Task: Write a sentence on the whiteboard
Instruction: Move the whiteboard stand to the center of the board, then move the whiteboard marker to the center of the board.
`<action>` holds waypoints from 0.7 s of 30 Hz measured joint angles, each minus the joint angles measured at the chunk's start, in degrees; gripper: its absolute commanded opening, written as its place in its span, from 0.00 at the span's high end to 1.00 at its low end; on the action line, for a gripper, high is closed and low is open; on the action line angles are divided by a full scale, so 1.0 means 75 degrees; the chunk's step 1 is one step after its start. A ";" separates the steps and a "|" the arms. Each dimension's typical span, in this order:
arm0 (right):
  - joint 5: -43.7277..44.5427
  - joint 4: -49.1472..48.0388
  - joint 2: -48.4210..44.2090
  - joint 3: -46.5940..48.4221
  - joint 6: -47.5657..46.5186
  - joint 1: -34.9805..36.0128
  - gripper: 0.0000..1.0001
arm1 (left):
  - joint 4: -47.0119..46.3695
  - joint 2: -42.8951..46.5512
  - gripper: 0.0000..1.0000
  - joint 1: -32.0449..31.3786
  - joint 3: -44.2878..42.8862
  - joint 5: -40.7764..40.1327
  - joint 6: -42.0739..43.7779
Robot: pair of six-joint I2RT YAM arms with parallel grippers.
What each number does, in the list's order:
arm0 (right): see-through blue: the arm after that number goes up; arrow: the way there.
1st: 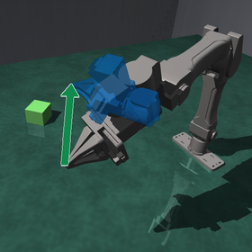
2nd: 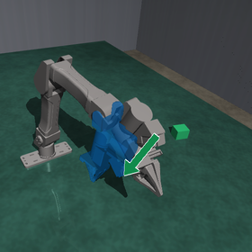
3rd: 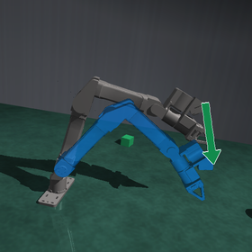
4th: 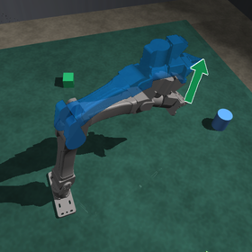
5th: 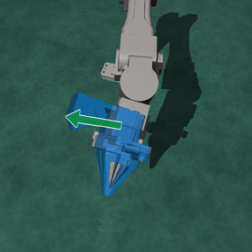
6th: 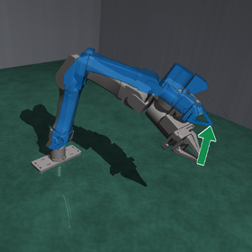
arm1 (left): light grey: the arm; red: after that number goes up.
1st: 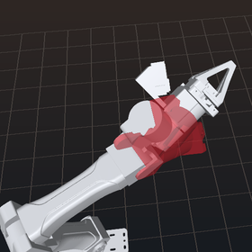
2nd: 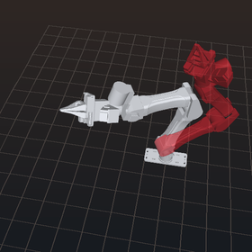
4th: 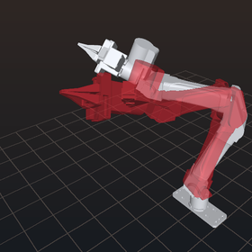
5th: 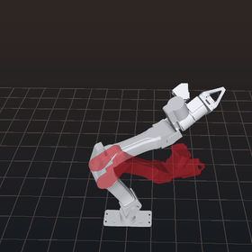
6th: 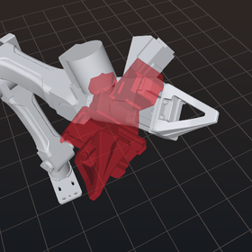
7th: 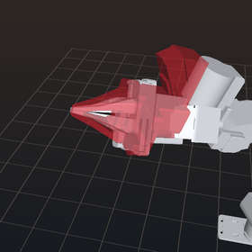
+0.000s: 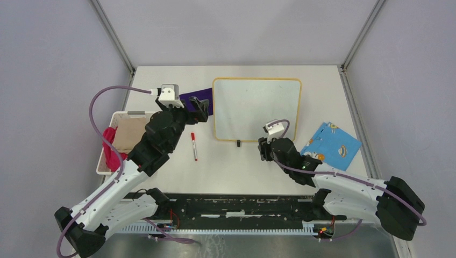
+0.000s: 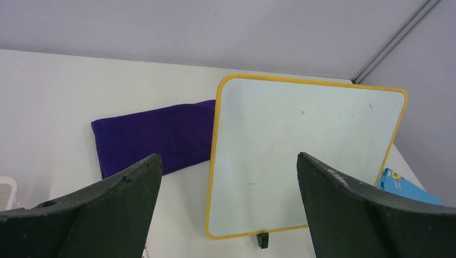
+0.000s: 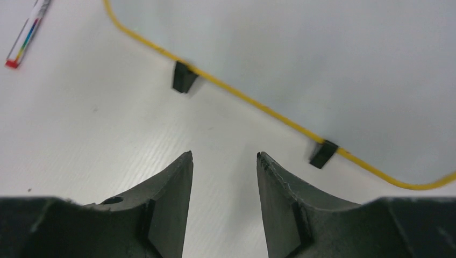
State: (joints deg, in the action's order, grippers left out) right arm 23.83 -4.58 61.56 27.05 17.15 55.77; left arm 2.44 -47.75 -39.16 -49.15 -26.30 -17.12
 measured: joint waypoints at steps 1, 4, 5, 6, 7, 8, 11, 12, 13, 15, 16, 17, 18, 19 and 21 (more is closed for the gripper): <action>-0.0006 0.0000 0.0239 0.0134 -0.0023 0.0259 0.48 | -0.0006 0.0134 0.00 0.0000 0.0058 -0.0102 0.0003; 0.0023 -0.0035 0.1163 0.0746 -0.0099 0.0970 0.48 | -0.0017 0.0600 0.00 -0.0017 0.0239 -0.0495 0.0003; 0.0023 -0.0035 0.1495 0.1003 -0.0117 0.1148 0.48 | -0.0035 0.0740 0.00 -0.0020 0.0277 -0.0627 0.0003; 0.0017 -0.0064 0.1932 0.1346 -0.0131 0.1317 0.49 | -0.0073 0.0848 0.00 -0.0029 0.0294 -0.0743 0.0003; 0.0009 -0.0058 0.2337 0.1702 -0.0131 0.1445 0.49 | -0.0105 0.0909 0.00 -0.0029 0.0297 -0.0839 0.0003; -0.0015 -0.0050 0.2745 0.2078 -0.0131 0.1556 0.51 | -0.0128 0.0970 0.00 -0.0032 0.0297 -0.0938 0.0003; -0.0047 0.0152 0.4124 0.3669 -0.0052 0.1789 0.55 | -0.0175 0.1122 0.00 -0.0041 0.0297 -0.1335 0.0003; -0.0055 0.0326 0.4441 0.4124 -0.0003 0.1813 0.55 | -0.0175 0.1154 0.00 -0.0052 0.0297 -0.1428 0.0003; -0.0050 0.0481 0.4838 0.4666 0.0055 0.1833 0.55 | -0.0175 0.1177 0.00 -0.0073 0.0300 -0.1507 0.0003; -0.0067 0.0644 0.5438 0.5461 0.0128 0.1877 0.56 | -0.0175 0.1241 0.00 -0.0111 0.0306 -0.1667 0.0003; -0.0085 0.0691 0.5657 0.5738 0.0157 0.1891 0.56 | -0.0175 0.1279 0.00 -0.0125 0.0306 -0.1708 0.0003; -0.0114 0.0781 0.5858 0.5998 0.0198 0.1903 0.56 | -0.0175 0.1326 0.00 -0.0143 0.0306 -0.1760 0.0003; -0.0143 0.0886 0.6062 0.6251 0.0233 0.1920 0.57 | -0.0175 0.1364 0.00 -0.0152 0.0306 -0.1821 0.0003; -0.0175 0.1008 0.6271 0.6499 0.0283 0.1935 0.57 | -0.0175 0.1399 0.00 -0.0163 0.0306 -0.1862 0.0003; -0.0242 0.1326 0.6732 0.7079 0.0338 0.1950 0.58 | -0.0175 0.1478 0.00 -0.0163 0.0306 -0.1915 0.0003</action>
State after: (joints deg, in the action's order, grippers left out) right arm 22.02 5.37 112.05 80.14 19.68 70.39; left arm 1.13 -36.67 -40.38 -46.85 -40.66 -17.10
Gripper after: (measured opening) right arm 0.432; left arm 0.994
